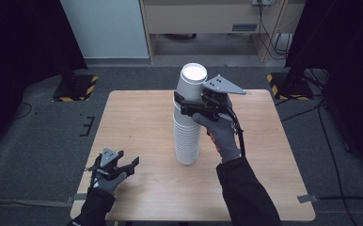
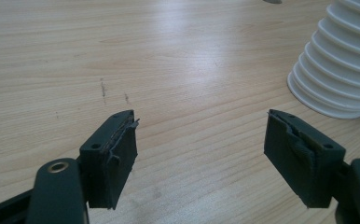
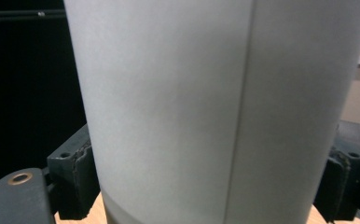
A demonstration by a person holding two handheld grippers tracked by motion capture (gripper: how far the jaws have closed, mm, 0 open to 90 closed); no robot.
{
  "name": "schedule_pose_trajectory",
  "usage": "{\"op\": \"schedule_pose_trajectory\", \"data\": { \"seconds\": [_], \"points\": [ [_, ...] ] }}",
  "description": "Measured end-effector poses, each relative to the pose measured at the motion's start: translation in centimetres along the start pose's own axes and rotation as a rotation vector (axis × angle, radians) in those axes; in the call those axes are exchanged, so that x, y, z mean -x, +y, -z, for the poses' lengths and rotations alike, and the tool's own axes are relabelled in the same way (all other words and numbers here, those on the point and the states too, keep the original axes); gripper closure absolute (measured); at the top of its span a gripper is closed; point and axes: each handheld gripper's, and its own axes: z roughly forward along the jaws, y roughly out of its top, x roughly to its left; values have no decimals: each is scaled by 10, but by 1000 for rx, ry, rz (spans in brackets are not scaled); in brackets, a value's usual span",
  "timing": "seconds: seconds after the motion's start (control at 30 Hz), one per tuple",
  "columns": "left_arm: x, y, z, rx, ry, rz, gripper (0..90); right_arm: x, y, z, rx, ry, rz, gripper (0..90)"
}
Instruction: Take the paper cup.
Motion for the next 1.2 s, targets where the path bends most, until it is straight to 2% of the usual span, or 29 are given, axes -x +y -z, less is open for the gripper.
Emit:
{"op": "schedule_pose_trajectory", "data": {
  "seconds": [0.4,0.8,1.2],
  "points": [
    [0,0,0,-6,2,-4,240,0,19,11,44,14,2,139],
    [0,0,0,-7,2,-7,240,0,35,26,98,32,-17,140],
    [1,0,-1,-5,-2,-12,240,12,35,48,118,8,-32,139]
  ]
}}
